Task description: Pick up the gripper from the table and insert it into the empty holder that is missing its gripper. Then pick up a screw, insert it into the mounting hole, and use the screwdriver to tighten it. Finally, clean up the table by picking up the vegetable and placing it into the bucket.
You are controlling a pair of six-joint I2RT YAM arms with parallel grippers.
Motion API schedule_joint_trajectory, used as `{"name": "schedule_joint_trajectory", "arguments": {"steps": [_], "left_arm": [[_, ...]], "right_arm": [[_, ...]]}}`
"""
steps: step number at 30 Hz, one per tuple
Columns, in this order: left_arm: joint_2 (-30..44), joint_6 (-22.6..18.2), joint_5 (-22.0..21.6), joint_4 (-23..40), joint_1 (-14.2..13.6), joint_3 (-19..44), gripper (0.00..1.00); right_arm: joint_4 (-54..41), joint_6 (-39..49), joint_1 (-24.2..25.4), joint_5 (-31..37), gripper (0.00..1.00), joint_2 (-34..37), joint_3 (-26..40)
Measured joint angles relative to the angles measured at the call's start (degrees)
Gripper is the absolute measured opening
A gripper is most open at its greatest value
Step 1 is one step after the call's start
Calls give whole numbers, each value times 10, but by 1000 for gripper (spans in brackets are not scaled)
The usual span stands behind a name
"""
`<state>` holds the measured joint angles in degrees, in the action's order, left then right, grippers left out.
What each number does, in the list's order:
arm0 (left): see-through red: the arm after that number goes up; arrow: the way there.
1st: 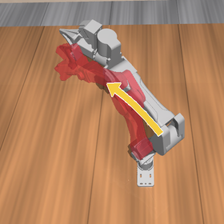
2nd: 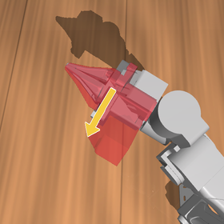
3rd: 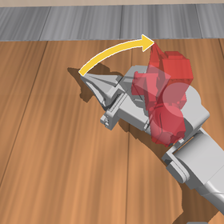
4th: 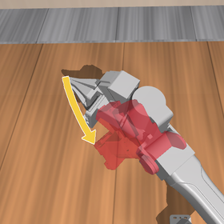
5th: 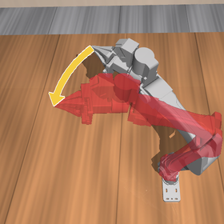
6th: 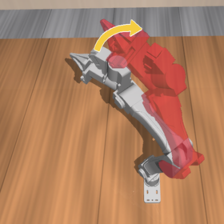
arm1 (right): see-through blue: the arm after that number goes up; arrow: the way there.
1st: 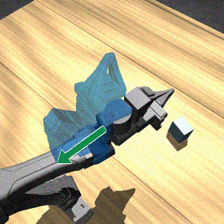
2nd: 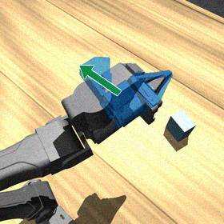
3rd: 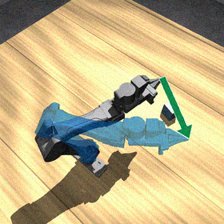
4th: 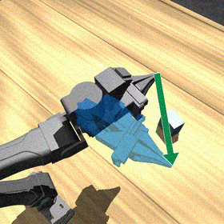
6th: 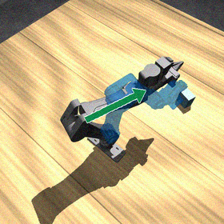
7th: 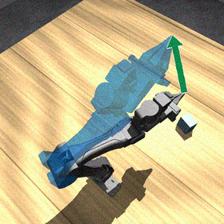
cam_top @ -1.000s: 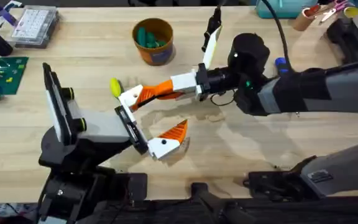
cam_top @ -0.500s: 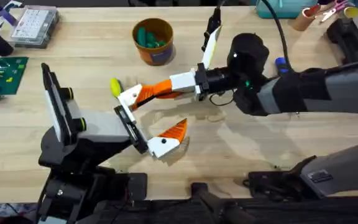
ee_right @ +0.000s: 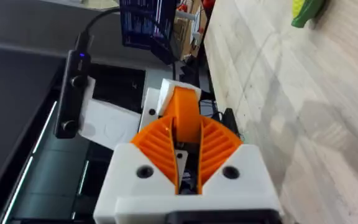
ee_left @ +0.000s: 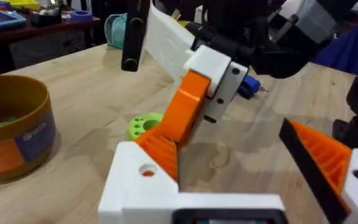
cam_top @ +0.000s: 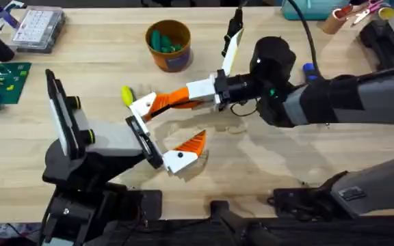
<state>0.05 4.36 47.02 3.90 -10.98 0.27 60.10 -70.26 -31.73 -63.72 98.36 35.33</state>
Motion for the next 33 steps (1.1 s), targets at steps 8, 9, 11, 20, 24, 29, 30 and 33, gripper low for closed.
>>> {"name": "schedule_joint_trajectory", "arguments": {"steps": [8, 9, 11, 20, 24, 29, 30, 33], "left_arm": [[0, 0, 4, 0, 0, 0, 986], [0, 0, 5, 0, 0, 0, 986], [0, 0, 6, 0, 0, 0, 986], [0, -2, 18, 1, -1, 0, 986], [0, -5, 28, 2, -5, 0, 986], [0, -5, 30, 2, -6, 0, 986], [0, -5, 31, 2, -6, 0, 986], [0, -5, 32, 2, -6, 0, 986]], "right_arm": [[-2, 0, 0, -6, 195, 0, 0], [-2, 0, -1, -6, 208, 0, 0], [-3, 0, -1, -6, 224, 0, 0], [-7, 0, -4, -6, 333, 0, 0], [-9, 0, -4, -3, 422, 0, 0], [-10, 1, -4, -2, 579, 0, 0], [-10, 0, -4, -1, 612, 0, 0], [-10, 1, -1, -2, 750, 0, 0]]}}
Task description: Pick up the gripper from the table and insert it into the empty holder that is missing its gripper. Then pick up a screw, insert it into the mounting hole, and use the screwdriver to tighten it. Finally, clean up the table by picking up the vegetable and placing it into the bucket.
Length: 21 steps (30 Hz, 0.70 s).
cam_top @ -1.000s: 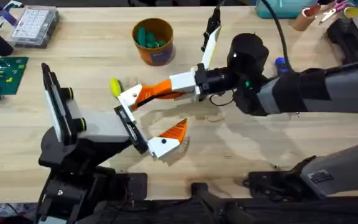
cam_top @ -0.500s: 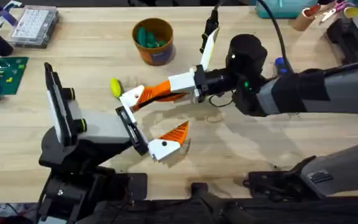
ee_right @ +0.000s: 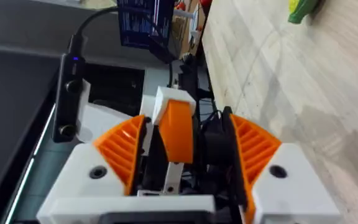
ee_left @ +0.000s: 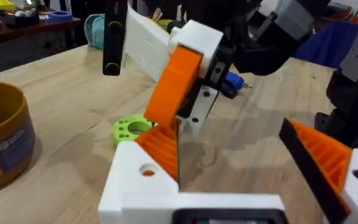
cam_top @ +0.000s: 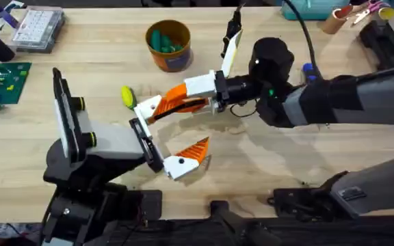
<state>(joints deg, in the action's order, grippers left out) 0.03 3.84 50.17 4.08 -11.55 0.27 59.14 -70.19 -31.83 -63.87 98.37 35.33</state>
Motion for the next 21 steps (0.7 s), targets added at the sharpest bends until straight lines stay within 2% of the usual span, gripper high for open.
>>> {"name": "schedule_joint_trajectory", "arguments": {"steps": [3, 5, 7, 21], "left_arm": [[0, 0, 0, 0, 0, 0, 986], [0, 0, 0, 0, 0, 0, 986], [0, 0, 0, 0, 0, 0, 986], [0, 0, 0, 0, 0, 0, 986]], "right_arm": [[0, 0, 5, 0, 821, 0, 0], [0, 0, 8, 0, 915, 0, 0], [0, 0, 9, 0, 968, 0, 0], [0, -1, 9, 0, 995, 0, 0]]}}
